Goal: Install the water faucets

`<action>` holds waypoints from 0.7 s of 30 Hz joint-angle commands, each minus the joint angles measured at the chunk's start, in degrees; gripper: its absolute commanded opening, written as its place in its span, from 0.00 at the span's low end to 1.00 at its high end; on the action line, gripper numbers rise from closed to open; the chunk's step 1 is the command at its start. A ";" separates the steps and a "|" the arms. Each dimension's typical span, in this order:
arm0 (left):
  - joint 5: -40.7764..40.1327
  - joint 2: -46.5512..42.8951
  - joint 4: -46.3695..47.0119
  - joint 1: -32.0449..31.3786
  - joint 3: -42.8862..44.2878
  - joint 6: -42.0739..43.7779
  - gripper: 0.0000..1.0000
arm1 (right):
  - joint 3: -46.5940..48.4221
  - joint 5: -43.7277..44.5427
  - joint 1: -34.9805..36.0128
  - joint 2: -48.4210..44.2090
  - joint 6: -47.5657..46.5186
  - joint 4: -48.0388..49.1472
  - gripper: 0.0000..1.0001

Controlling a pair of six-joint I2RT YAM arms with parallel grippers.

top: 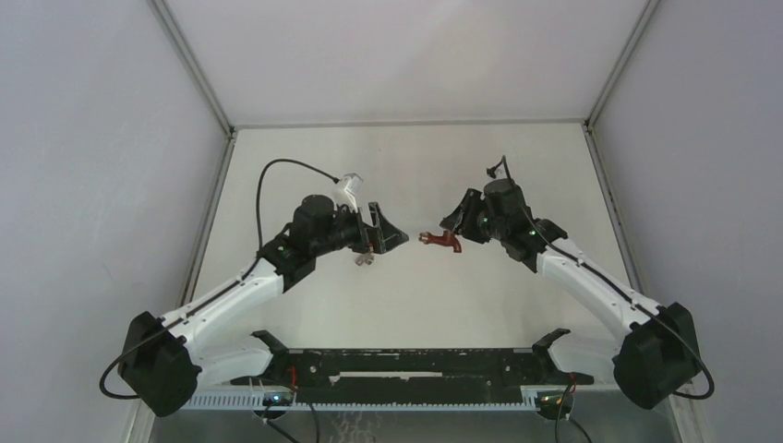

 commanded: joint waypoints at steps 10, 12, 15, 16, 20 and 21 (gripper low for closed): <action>8.62 6.68 10.30 -3.47 5.02 -2.56 0.90 | 0.86 -3.16 1.11 -4.59 3.60 2.99 0.00; 8.88 8.41 10.42 -3.89 6.47 -2.81 0.88 | 0.91 -3.00 1.09 -5.12 3.45 2.77 0.00; 10.06 10.62 11.62 -4.40 7.96 -3.72 0.87 | 0.90 -2.98 1.10 -5.59 3.21 2.42 0.00; 10.46 11.26 12.37 -4.45 8.19 -4.29 0.87 | 0.90 -2.55 1.22 -5.76 3.24 2.14 0.00; 12.77 13.79 14.50 -4.82 9.54 -6.09 0.81 | 0.91 -1.77 1.58 -6.16 3.05 1.67 0.00; 13.20 14.35 14.48 -4.92 10.03 -6.09 0.78 | 0.91 -1.77 1.56 -6.16 3.05 1.73 0.00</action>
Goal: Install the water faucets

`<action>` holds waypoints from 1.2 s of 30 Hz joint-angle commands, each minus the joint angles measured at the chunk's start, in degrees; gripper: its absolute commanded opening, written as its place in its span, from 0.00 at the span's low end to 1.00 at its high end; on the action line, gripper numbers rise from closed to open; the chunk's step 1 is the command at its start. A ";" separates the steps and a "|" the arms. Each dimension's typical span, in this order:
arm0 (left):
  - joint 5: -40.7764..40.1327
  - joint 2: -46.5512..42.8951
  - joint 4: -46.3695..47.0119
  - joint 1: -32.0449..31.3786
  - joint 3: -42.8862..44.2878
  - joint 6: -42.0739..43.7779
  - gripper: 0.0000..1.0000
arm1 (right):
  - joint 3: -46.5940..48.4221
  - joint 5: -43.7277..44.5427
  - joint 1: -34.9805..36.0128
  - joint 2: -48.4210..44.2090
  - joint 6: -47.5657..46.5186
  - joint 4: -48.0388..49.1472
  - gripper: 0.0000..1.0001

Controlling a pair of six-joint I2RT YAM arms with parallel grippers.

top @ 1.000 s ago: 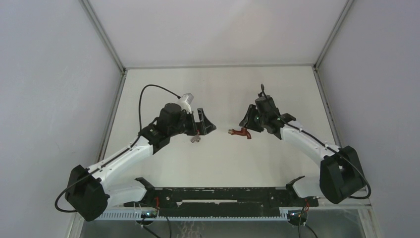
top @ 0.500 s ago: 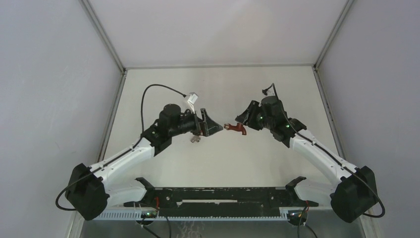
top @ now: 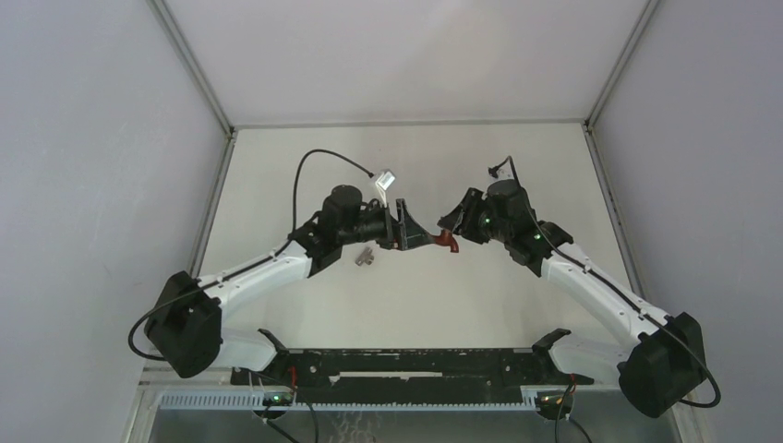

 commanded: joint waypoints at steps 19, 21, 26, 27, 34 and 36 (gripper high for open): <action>8.04 1.67 7.81 1.24 3.26 -4.66 0.00 | -2.55 -17.25 -5.62 -5.89 -2.39 9.11 0.68; 10.64 0.08 11.66 2.91 1.68 -7.30 0.00 | -4.67 -26.18 -9.12 -7.85 -2.68 13.69 0.80; 17.74 -2.50 26.14 6.09 -2.72 -16.94 0.00 | -9.00 -43.06 -15.63 -12.65 -3.14 23.01 0.94; 18.74 -2.77 28.46 6.31 -3.23 -18.55 0.00 | -9.44 -44.18 -16.26 -13.32 -2.93 23.89 0.95; 22.90 -2.06 41.39 6.42 -4.10 -25.83 0.00 | -12.75 -48.03 -15.87 -14.02 5.18 38.47 0.95; 23.13 -1.68 43.44 6.37 -3.94 -27.22 0.00 | -12.89 -47.77 -14.87 -13.01 6.82 41.30 0.94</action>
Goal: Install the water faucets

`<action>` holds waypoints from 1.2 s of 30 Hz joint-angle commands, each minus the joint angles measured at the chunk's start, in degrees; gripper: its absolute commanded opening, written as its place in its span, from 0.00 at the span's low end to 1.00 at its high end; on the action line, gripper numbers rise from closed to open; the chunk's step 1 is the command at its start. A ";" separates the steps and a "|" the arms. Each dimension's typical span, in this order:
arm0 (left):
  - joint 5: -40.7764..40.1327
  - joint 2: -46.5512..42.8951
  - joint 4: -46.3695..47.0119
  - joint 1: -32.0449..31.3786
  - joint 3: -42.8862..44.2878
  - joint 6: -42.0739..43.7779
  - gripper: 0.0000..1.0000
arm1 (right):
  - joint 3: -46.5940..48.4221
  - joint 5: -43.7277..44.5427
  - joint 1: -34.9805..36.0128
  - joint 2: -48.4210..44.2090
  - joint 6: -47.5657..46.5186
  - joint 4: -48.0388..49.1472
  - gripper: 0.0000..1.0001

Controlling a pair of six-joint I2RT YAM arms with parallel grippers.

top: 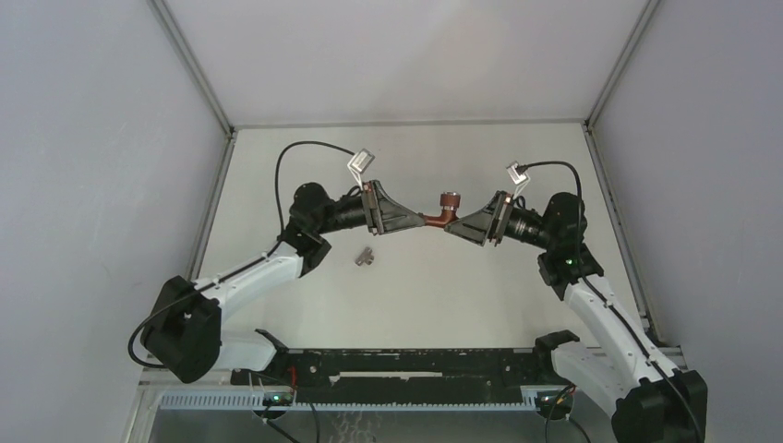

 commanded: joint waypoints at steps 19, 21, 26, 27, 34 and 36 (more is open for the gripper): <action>2.80 0.32 12.46 0.00 -0.91 -6.06 0.00 | -0.28 0.15 8.27 7.81 19.23 30.59 0.52; 2.89 0.34 12.46 0.01 -0.90 -6.03 0.00 | -0.28 0.40 8.29 7.65 19.20 30.21 0.51; 2.89 0.45 12.46 0.02 -1.16 -6.11 0.00 | -0.28 2.21 8.29 6.67 18.81 27.40 0.57; 2.99 0.41 12.53 0.03 -1.16 -6.19 0.00 | -0.24 2.74 8.30 6.47 18.55 26.64 0.58; 2.48 -0.24 12.55 0.00 -1.17 -6.29 0.00 | 0.16 4.43 8.73 6.46 17.10 23.28 0.29; 2.54 -0.17 12.55 0.01 -1.12 -6.36 0.00 | 0.16 5.27 8.94 6.41 16.98 22.64 0.07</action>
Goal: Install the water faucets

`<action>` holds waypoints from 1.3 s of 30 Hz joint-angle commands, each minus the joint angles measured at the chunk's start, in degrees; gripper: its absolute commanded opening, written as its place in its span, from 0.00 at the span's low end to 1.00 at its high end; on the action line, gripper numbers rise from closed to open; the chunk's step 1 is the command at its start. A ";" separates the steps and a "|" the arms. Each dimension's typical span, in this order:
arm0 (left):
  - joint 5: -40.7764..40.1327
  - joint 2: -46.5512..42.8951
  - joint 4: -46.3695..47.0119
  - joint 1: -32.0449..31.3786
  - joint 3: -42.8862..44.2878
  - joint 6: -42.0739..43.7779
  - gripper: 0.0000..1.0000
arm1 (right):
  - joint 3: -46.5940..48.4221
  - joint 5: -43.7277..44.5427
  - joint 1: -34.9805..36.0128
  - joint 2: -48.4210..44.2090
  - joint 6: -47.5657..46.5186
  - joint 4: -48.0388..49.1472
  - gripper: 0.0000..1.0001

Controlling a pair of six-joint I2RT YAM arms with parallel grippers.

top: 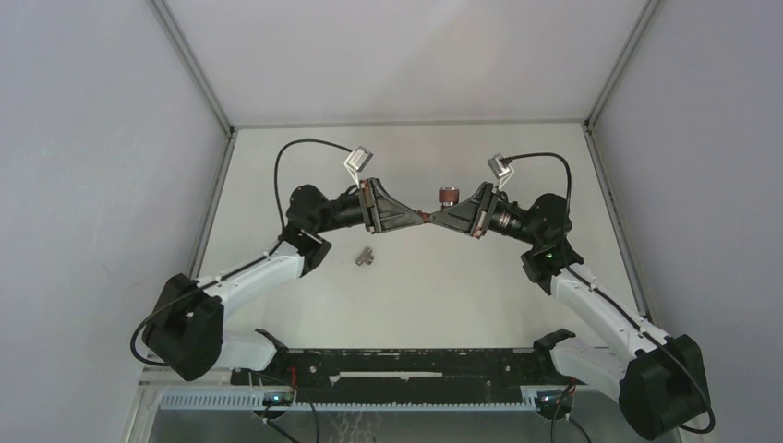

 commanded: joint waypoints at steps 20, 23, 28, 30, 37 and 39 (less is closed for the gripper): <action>1.58 -0.95 3.08 -0.02 -0.14 -1.72 0.00 | 2.04 -1.31 1.10 0.61 -2.43 0.59 0.44; 1.88 -1.17 3.08 -0.02 -0.17 -1.72 0.00 | 2.65 -2.52 1.06 1.20 -2.45 0.45 0.47; 2.06 -1.38 3.08 -0.02 0.02 -1.82 0.00 | 2.72 -2.80 1.07 1.01 -3.08 -0.50 0.27; 2.19 -1.38 3.08 0.04 0.15 -1.88 0.00 | 2.68 -2.62 0.98 0.85 -3.26 -1.16 0.02; 1.93 -1.28 3.08 0.22 0.29 -2.13 0.00 | 2.68 -2.19 1.01 -0.78 -4.93 -2.50 0.00; 1.84 -1.46 3.08 0.38 0.27 -2.00 0.00 | 2.68 -1.94 1.02 -1.21 -5.49 -3.03 0.00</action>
